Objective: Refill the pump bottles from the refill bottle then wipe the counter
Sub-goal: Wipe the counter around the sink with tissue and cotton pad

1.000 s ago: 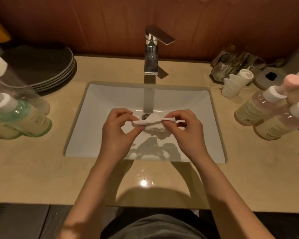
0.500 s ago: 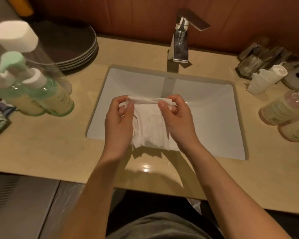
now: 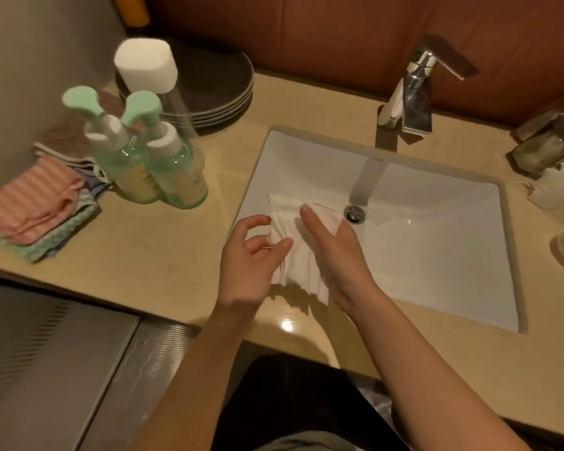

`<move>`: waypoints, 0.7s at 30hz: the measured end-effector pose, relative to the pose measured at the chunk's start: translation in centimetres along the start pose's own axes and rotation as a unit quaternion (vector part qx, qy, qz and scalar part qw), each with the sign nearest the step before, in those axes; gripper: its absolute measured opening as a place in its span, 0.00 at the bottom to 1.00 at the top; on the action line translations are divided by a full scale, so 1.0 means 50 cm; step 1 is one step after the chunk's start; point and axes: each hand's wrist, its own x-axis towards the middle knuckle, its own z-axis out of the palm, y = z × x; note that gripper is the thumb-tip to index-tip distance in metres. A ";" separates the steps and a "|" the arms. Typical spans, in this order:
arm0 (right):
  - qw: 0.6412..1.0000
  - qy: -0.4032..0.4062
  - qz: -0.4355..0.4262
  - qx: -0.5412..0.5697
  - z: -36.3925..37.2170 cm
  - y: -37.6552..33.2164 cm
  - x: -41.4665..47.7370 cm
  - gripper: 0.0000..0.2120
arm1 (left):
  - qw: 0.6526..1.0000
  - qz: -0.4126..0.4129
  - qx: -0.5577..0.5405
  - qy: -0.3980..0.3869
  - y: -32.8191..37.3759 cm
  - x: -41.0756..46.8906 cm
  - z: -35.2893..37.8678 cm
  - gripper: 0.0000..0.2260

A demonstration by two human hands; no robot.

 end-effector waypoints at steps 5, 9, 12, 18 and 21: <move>0.895 -0.249 0.255 0.268 0.047 0.031 0.001 0.33 | 0.999 -0.026 -0.029 0.036 0.003 -0.013 -0.080 0.12; 0.849 -0.279 0.325 0.310 0.076 0.051 0.011 0.32 | 0.994 -0.028 -0.079 0.072 -0.010 -0.029 -0.129 0.09; 0.865 -0.232 0.349 0.274 0.081 0.051 0.027 0.24 | 0.987 -0.023 -0.097 0.123 -0.022 -0.032 -0.149 0.08; 0.928 -0.092 0.292 0.214 0.040 0.024 0.104 0.16 | 0.968 -0.029 -0.099 0.228 -0.027 -0.008 -0.157 0.06; 0.965 -0.029 0.202 0.163 0.022 0.005 0.139 0.13 | 0.962 0.013 -0.062 0.266 -0.007 0.021 -0.166 0.10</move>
